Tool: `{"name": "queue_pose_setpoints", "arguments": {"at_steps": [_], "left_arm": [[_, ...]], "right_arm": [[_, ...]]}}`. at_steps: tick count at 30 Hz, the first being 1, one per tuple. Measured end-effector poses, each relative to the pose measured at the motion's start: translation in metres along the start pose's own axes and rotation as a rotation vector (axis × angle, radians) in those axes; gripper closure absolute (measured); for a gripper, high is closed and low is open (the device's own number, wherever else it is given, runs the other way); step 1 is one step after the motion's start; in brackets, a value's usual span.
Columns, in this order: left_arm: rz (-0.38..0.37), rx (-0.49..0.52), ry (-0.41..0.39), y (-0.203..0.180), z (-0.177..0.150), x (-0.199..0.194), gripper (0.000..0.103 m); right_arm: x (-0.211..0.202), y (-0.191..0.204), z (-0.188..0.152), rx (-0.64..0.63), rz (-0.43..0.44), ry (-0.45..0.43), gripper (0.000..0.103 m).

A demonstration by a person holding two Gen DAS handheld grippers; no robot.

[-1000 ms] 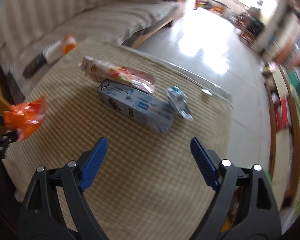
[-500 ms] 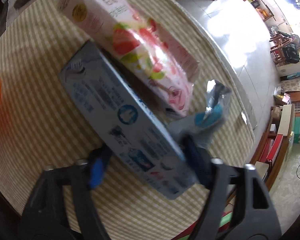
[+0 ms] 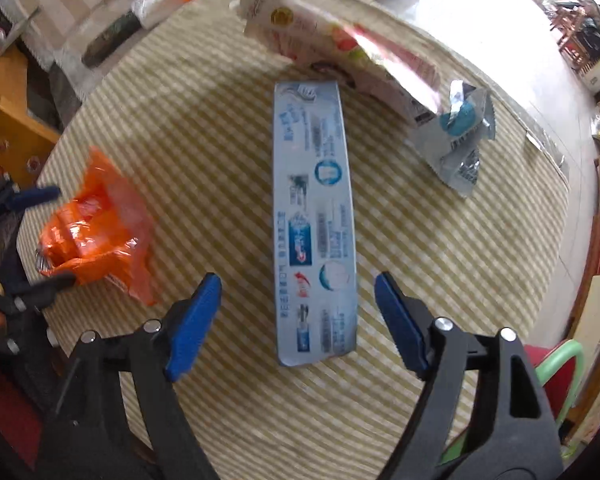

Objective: Collect trash
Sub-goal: 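Grasp the orange snack bag with the left tool while the right tool grasps the blue-white toothpaste box, then carry the snack bag and toothpaste box over the red bin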

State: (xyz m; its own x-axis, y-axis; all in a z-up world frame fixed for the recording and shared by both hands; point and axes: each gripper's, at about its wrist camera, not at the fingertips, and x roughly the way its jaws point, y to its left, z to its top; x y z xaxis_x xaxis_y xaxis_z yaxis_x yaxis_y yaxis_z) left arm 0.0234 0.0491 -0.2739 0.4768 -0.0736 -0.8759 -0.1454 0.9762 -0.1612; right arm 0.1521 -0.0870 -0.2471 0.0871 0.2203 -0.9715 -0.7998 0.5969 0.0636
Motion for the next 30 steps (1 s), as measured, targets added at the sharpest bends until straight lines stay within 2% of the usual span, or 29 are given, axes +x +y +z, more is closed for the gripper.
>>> {"name": "queue_pose_setpoints", "arguments": {"at_steps": [7,9,10,11,15,21,26,30], "left_arm": [[-0.008,-0.034,0.017,0.001,0.0,0.009,0.023],[-0.002,-0.023,0.021,0.0,0.001,0.012,0.023],[0.003,-0.018,0.032,-0.001,0.001,0.015,0.024],[0.003,-0.017,0.041,-0.002,0.001,0.018,0.03],[-0.011,-0.05,0.039,0.001,0.0,0.02,0.039],[-0.02,-0.061,0.008,-0.002,-0.002,0.013,0.043],[-0.051,-0.049,-0.074,-0.015,0.005,-0.015,0.043],[-0.054,-0.013,-0.149,-0.031,0.017,-0.039,0.042]], "right_arm": [[0.003,-0.017,0.0,0.179,0.049,-0.093,0.026],[0.006,-0.015,0.002,0.21,0.048,-0.106,0.044],[0.008,-0.015,0.001,0.216,0.034,-0.104,0.06],[0.01,-0.017,0.0,0.219,0.03,-0.103,0.064],[-0.002,-0.02,-0.017,0.265,0.035,-0.162,0.065],[-0.034,-0.014,-0.067,0.408,0.091,-0.283,0.066],[-0.065,0.002,-0.104,0.517,0.077,-0.388,0.066],[-0.097,0.004,-0.123,0.578,0.018,-0.476,0.067]]}}
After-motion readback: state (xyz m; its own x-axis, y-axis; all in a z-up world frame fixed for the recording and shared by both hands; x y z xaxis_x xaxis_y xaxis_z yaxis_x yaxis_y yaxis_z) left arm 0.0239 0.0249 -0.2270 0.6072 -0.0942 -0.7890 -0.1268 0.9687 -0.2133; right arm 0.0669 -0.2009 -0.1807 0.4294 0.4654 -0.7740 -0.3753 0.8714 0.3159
